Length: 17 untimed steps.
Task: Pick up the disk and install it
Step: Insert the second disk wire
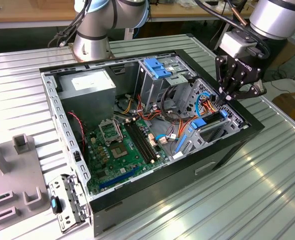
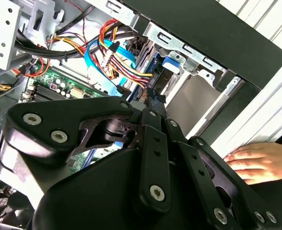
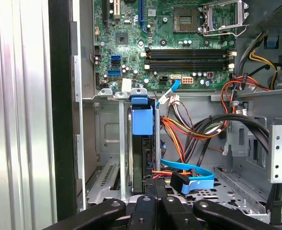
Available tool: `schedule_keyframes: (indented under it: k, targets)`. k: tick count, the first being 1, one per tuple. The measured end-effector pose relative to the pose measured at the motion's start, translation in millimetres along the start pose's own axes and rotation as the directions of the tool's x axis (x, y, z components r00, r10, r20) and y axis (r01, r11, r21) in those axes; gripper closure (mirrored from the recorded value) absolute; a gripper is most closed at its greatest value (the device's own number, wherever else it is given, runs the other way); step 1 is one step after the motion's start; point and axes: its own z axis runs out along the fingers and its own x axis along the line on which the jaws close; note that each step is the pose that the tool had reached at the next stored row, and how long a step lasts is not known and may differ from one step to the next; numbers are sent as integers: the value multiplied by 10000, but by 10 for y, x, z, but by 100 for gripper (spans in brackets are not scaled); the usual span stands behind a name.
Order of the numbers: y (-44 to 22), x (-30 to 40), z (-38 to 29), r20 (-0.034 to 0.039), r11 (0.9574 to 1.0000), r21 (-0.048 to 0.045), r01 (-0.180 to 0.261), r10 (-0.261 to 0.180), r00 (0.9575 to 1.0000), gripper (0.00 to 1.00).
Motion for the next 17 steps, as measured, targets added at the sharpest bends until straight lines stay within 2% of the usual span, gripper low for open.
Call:
schedule_keyframes:
  k: [8, 10, 12, 14, 17]
  targets:
    - [0, 0, 0, 3, 10000, 0, 0, 0, 10000, 89]
    - [0, -23, -9, -17, 10000, -19, -16, 16, 10000, 89]
    - [-11, -38, -23, -29, 10000, -80, -35, 35, 10000, 89]
    - [-20, -59, -61, -73, 9997, -207, -102, 100, 9999, 89]
    - [-26, -131, -142, -80, 9995, -256, -174, 172, 9998, 89]
